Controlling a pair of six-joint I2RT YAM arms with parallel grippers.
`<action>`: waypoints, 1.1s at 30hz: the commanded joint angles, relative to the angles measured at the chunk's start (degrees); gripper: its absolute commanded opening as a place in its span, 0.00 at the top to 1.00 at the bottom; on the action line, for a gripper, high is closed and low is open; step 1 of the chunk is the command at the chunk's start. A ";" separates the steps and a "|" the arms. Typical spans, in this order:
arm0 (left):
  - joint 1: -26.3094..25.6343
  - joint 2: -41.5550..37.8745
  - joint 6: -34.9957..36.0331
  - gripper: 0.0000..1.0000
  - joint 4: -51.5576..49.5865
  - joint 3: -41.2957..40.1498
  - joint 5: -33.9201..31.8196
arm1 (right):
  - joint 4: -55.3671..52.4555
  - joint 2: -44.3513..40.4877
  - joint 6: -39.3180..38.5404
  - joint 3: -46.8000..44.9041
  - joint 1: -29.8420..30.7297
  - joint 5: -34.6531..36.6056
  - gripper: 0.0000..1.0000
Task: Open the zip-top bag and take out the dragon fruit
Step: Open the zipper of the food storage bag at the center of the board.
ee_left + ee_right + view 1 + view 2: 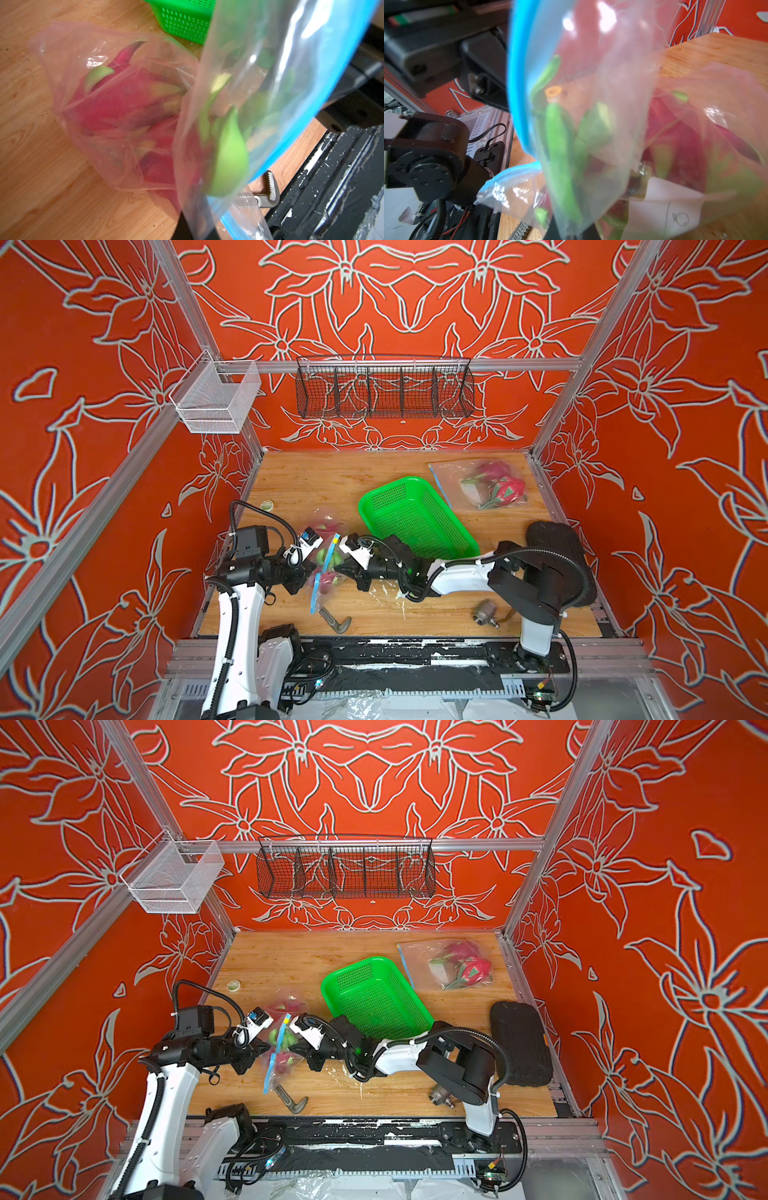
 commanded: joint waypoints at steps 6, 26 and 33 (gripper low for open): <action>8.65 0.50 6.07 1.00 0.59 2.63 -3.02 | -0.86 -6.05 -0.93 -8.02 0.10 5.98 1.00; 9.02 -5.34 6.38 1.00 -7.79 3.13 16.11 | -14.88 -27.00 -6.58 -17.27 16.83 40.30 0.44; 5.83 -1.74 2.40 1.00 -5.89 2.46 16.35 | -20.08 -24.23 -1.50 -8.46 25.50 44.09 0.47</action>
